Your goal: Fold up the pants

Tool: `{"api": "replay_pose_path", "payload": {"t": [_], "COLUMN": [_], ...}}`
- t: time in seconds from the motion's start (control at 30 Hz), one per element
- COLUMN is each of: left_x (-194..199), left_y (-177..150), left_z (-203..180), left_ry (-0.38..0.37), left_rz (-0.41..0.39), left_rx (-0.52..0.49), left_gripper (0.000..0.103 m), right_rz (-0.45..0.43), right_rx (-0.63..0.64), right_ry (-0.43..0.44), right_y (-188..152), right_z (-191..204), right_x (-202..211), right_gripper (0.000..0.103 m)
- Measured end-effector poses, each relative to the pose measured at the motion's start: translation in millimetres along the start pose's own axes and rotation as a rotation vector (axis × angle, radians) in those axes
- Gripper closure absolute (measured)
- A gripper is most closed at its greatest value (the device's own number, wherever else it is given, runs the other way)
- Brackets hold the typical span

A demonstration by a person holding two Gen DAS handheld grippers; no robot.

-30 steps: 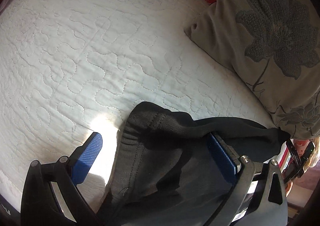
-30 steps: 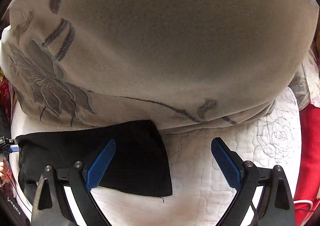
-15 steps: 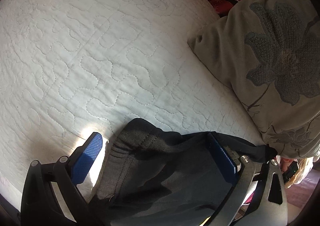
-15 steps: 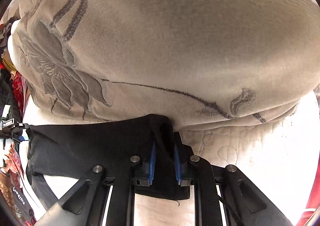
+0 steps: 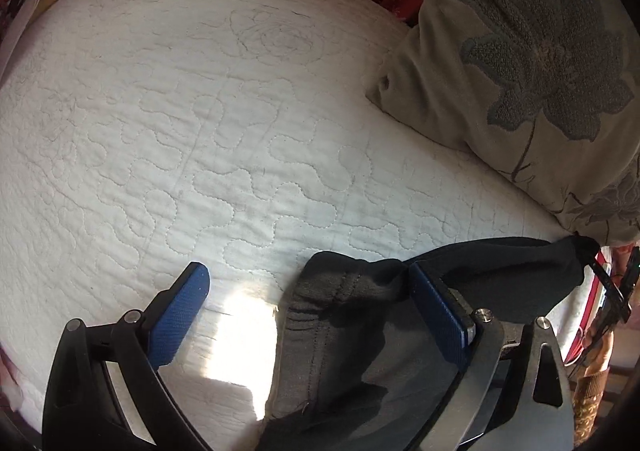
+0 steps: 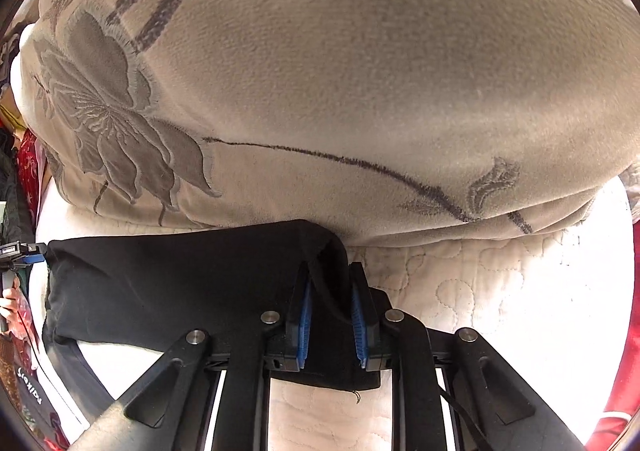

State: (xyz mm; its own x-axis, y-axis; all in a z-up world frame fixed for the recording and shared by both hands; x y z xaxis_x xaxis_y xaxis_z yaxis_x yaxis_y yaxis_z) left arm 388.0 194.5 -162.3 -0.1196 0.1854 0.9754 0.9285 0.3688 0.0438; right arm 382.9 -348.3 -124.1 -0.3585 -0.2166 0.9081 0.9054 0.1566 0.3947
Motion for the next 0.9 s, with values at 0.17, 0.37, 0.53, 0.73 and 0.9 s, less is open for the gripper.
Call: {"api": "replay_pose_path", "payload": {"t": [0.17,0.37,0.53,0.73,0.9], "left_x": [-15,1,26,41,67], "left_y": [11,11,0,-17,-37], "left_z": [-14,-29,-30,-34,-38], "left_ry": [-0.048,-0.124,-0.078,-0.036,-0.049], "left_rz": [0.035,0.06,0.003,-0.09,-0.131], "left_rx": [-0.123,-0.099,-0.111,-0.097,-0.064], "left_gripper": [0.003,0.071,0.075,0.075,0.075], "right_rz": [0.003,0.015,-0.008,-0.077,-0.13], "right_rx": [-0.017,0.005,0.038,0.029,0.065], "right_ry": [-0.012,-0.039,-0.054,-0.056,-0.059], "right_y": [1,0,5,7,0], "right_z": [1,4,12,16,28], "right_x": [-7,-15,-8,22,66], "right_gripper": [0.084,0.088,0.097,0.097,0.098]}}
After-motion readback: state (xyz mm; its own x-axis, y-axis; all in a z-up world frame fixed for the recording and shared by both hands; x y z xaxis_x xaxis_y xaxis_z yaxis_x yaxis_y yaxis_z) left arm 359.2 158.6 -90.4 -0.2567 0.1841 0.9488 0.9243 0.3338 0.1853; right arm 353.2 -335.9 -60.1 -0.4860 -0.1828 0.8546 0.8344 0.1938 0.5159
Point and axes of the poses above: each gripper's, at about its wrist camera, not at the fingertips, and x roughly against the way its jaws point, z to its left, y to its top, the point moved 10 cm from there along -x, roughly the way its jaws point, and after that the axes turned 13 degrees about x, right-handed, at the moved point
